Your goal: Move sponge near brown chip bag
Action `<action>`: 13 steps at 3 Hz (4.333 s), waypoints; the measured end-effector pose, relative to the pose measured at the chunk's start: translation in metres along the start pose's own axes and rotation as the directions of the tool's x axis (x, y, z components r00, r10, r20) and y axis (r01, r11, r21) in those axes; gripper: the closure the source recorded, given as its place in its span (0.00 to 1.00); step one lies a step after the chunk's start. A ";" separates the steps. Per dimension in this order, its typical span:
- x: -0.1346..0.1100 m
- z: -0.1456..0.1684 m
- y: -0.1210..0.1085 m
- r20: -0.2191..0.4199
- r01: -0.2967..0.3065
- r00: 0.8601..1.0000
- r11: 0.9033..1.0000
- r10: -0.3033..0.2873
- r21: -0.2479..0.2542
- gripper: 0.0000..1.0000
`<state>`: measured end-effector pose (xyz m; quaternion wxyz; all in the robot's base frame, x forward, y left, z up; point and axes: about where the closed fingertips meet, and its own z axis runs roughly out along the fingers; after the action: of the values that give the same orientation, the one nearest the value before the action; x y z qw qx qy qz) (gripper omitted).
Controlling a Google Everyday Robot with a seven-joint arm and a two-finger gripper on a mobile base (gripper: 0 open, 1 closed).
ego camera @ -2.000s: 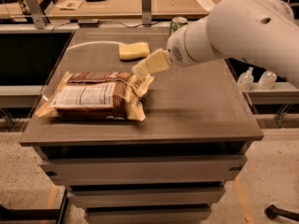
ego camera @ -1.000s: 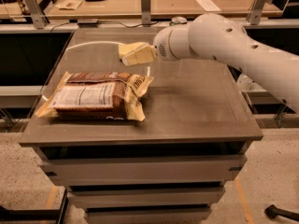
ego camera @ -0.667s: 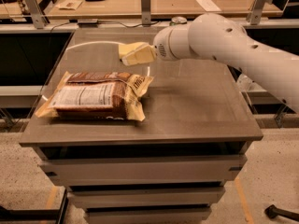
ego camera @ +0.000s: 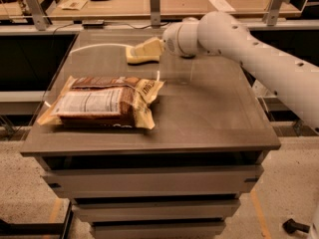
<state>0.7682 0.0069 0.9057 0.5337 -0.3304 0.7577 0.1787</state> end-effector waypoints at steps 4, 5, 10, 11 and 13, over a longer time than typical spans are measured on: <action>-0.016 0.045 -0.027 0.027 0.183 0.983 0.946 -0.183 -0.268 0.00; -0.010 0.047 -0.024 0.000 0.191 0.980 0.940 -0.199 -0.284 0.00; 0.052 0.072 0.003 -0.052 0.074 0.994 0.950 -0.094 -0.304 0.40; 0.036 0.079 0.008 0.014 0.099 0.995 0.940 -0.100 -0.327 0.65; 0.013 0.052 0.014 -0.041 0.080 0.995 0.955 -0.096 -0.287 1.00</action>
Offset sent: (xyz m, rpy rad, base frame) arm 0.0630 -0.0005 0.0234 -0.0462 -0.0703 0.3075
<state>0.7917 0.0450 0.8732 0.4671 -0.4420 0.7228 0.2529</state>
